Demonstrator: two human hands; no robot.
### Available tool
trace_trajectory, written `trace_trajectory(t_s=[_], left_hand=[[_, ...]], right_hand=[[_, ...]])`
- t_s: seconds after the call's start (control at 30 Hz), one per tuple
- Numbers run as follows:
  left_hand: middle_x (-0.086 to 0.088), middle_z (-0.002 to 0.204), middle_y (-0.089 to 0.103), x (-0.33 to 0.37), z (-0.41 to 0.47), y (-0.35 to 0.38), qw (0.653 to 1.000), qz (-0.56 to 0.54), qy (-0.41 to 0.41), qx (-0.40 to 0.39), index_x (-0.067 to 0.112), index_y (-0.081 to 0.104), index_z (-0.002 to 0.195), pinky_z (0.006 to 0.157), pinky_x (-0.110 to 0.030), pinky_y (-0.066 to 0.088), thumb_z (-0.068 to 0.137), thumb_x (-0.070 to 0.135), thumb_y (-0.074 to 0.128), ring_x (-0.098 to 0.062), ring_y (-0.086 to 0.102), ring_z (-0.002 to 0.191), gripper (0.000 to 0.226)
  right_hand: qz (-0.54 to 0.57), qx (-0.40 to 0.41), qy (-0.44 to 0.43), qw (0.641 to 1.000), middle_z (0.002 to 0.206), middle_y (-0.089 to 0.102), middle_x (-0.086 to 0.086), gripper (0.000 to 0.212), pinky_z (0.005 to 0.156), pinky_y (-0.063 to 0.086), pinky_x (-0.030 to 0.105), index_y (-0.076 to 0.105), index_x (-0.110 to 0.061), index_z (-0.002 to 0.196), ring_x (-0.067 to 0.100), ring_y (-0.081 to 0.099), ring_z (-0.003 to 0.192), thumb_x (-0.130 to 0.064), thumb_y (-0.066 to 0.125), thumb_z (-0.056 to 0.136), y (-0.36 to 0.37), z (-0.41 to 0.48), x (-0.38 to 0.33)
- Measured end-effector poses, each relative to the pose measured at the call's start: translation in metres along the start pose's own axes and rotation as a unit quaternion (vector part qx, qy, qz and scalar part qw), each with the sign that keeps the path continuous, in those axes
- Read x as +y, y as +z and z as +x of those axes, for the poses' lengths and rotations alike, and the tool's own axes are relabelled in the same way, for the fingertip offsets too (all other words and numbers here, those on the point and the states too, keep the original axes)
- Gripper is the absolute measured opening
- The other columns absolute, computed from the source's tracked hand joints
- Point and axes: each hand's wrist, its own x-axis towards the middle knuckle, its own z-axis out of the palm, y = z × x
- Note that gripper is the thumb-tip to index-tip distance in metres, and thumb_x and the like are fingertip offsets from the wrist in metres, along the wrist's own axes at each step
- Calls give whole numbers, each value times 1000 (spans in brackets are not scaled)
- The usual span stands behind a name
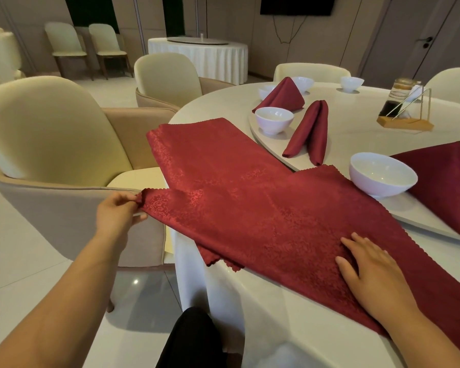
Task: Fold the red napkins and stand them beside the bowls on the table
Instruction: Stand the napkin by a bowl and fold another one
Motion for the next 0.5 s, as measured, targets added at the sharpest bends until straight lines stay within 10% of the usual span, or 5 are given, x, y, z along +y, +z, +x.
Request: trace_trajectory(t_s=[0.17,0.33,0.5], left_hand=[[-1,78,55,-3,-3,-2,1000,10,19,-7,5,60,100,46,-9,47,92,-12,35,-6,58,58,32],[-7,75,53,-4,-9,-2,1000,-21,6,5,-2,32,133,45,-12,50,92,-8,42,1,56,39,43],[-8,67,55,3,-13,-1,1000,-21,-9,11,3,38,125,43,-12,49,91,-12,41,0,55,36,37]], right_hand=[[43,108,-5,993,138,45,13,37,112,15,42,55,-6,125,30,37,132,-14,56,89,1,-2,-1],[34,122,-97,987,125,57,16,40,99,26,42,63,-5,115,36,55,114,-19,49,80,-3,-3,-43],[40,-29,-218,975,155,-9,-3,70,97,-27,19,-2,-25,147,13,-10,142,-54,0,83,10,-19,-114]])
